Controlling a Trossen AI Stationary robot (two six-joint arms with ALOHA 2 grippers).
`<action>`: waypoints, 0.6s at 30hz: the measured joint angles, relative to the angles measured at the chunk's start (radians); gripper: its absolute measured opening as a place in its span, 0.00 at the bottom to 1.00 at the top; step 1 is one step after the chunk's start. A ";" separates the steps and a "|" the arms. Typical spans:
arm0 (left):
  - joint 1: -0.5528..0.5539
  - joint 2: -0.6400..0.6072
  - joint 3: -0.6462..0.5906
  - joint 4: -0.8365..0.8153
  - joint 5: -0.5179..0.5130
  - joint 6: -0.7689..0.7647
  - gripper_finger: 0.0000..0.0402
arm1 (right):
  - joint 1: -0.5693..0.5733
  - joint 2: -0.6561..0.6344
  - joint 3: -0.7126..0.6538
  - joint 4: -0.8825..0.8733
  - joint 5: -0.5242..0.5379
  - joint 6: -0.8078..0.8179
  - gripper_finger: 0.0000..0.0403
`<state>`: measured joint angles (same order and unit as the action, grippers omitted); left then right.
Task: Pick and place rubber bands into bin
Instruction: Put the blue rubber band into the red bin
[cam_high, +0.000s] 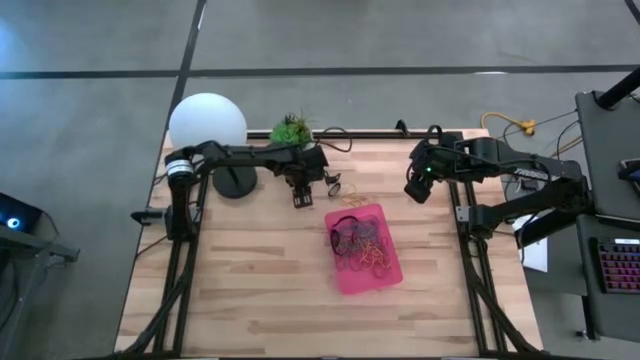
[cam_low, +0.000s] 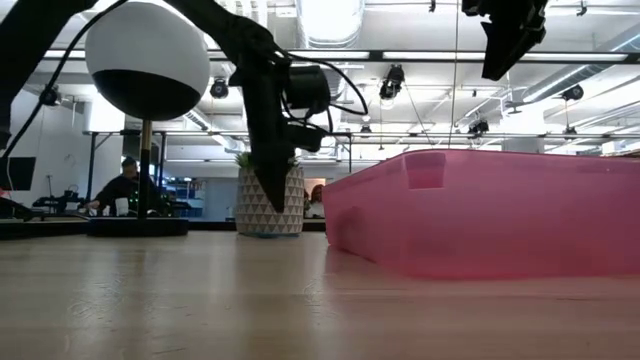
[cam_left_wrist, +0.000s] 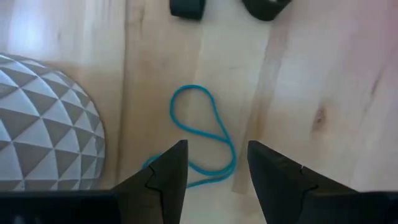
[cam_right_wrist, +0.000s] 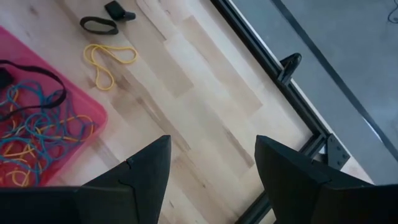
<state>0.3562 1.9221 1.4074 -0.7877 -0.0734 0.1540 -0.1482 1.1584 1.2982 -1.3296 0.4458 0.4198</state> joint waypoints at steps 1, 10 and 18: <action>0.001 0.001 -0.001 0.004 0.001 0.010 0.38 | 0.000 0.000 0.000 0.000 0.000 0.002 0.54; -0.031 -0.020 0.000 -0.005 0.016 -0.002 0.38 | 0.000 0.000 -0.001 -0.002 0.000 0.038 0.54; -0.170 -0.100 -0.006 0.003 -0.314 -0.056 0.37 | 0.000 0.000 -0.001 -0.002 0.025 0.036 0.54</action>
<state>0.1866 1.8219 1.4018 -0.7850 -0.3876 0.0982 -0.1482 1.1580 1.2976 -1.3318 0.4706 0.4561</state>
